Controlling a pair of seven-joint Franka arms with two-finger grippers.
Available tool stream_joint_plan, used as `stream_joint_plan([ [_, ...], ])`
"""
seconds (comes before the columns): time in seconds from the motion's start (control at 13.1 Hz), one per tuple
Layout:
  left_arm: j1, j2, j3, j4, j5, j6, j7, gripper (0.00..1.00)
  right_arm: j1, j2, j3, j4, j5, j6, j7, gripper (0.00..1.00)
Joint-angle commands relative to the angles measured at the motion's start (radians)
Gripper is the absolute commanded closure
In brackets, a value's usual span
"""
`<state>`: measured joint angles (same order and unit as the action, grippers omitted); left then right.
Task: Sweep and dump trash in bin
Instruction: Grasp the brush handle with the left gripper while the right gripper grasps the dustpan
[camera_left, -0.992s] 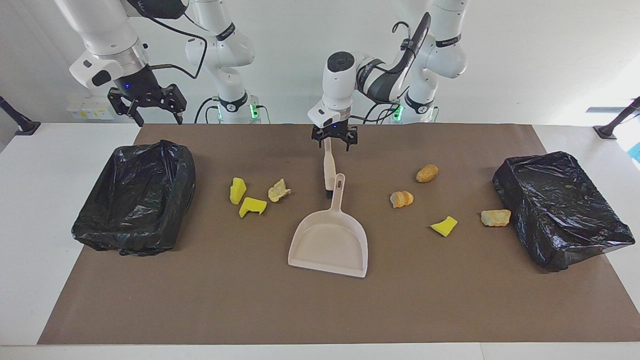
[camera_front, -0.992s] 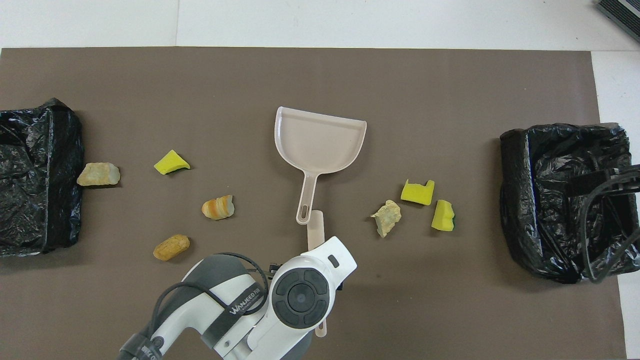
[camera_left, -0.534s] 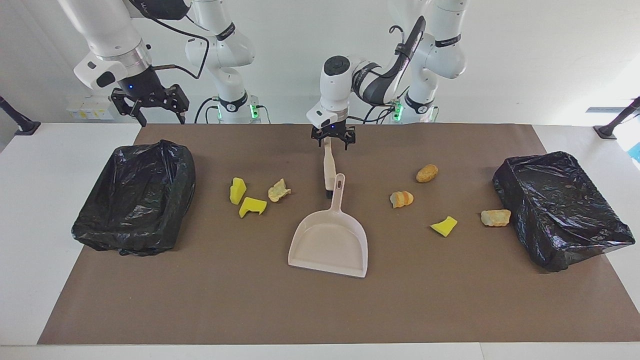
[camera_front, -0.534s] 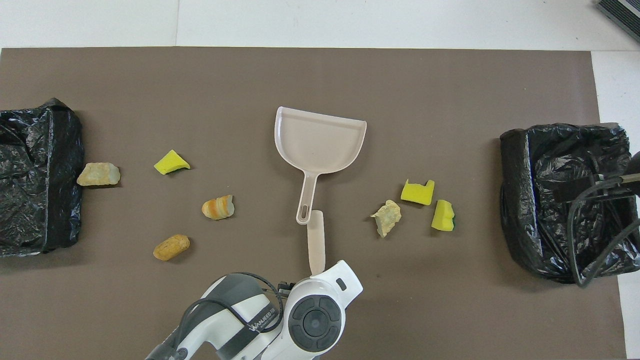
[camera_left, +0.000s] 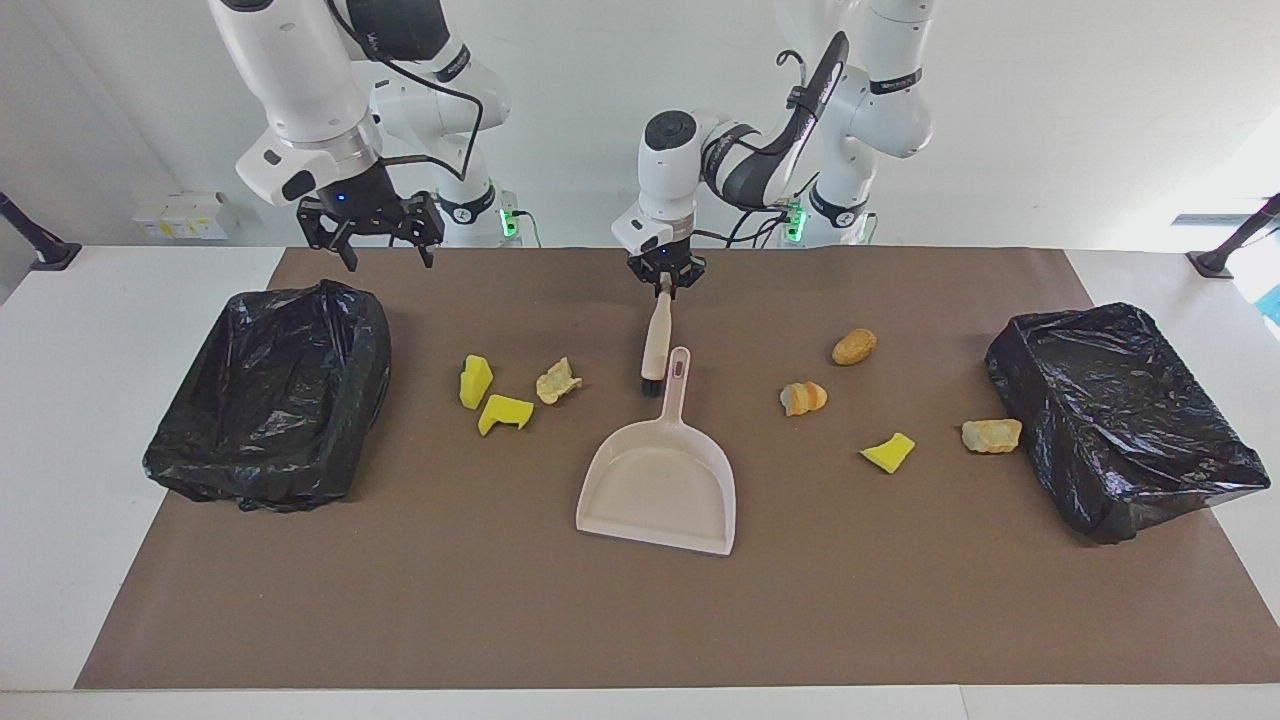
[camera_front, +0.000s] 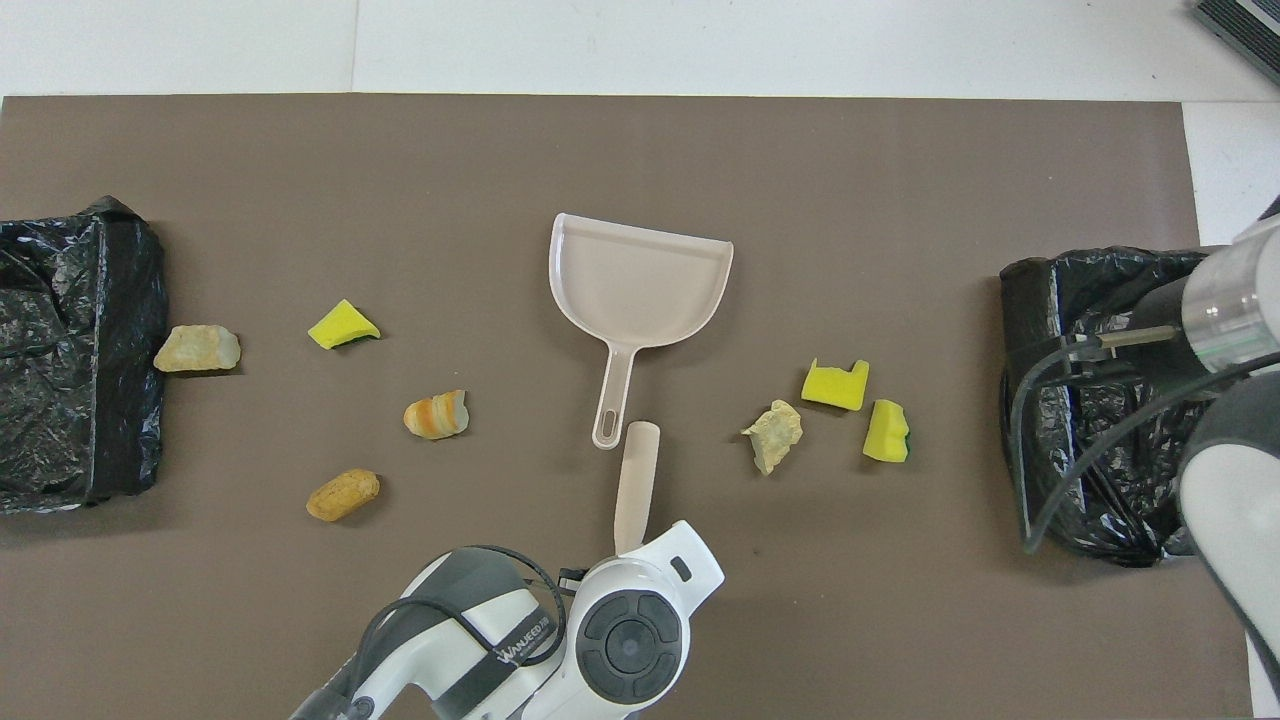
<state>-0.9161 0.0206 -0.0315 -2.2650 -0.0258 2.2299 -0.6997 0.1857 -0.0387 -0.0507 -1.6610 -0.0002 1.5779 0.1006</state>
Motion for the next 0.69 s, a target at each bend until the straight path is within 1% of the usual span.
stream_joint_plan([
  [0.0,-0.009,-0.051,0.021,0.048,-0.006,-0.186,-0.021,1.00,0.024,0.083,0.002,0.061,0.058,0.045,0.101,0.00],
  [0.08,-0.004,-0.056,0.028,0.077,-0.006,-0.267,-0.021,1.00,0.056,0.117,0.002,0.070,0.068,0.075,0.155,0.00],
  [0.15,0.025,-0.071,0.030,0.085,-0.006,-0.317,-0.020,1.00,0.095,0.155,0.002,0.088,0.066,0.106,0.206,0.00],
  [0.31,0.121,-0.120,0.030,0.085,-0.003,-0.366,0.005,1.00,0.156,0.255,0.002,0.145,0.078,0.160,0.310,0.00],
  [0.38,0.170,-0.140,0.030,0.087,0.004,-0.390,0.052,1.00,0.184,0.301,0.002,0.168,0.091,0.198,0.358,0.00],
  [0.46,0.240,-0.157,0.030,0.088,0.006,-0.395,0.131,1.00,0.213,0.342,0.002,0.187,0.092,0.233,0.399,0.00],
  [0.53,0.329,-0.163,0.033,0.096,0.007,-0.395,0.229,1.00,0.225,0.368,0.002,0.193,0.094,0.266,0.424,0.00],
  [0.61,0.395,-0.160,0.033,0.117,0.012,-0.403,0.309,1.00,0.230,0.384,0.003,0.194,0.094,0.281,0.429,0.00],
])
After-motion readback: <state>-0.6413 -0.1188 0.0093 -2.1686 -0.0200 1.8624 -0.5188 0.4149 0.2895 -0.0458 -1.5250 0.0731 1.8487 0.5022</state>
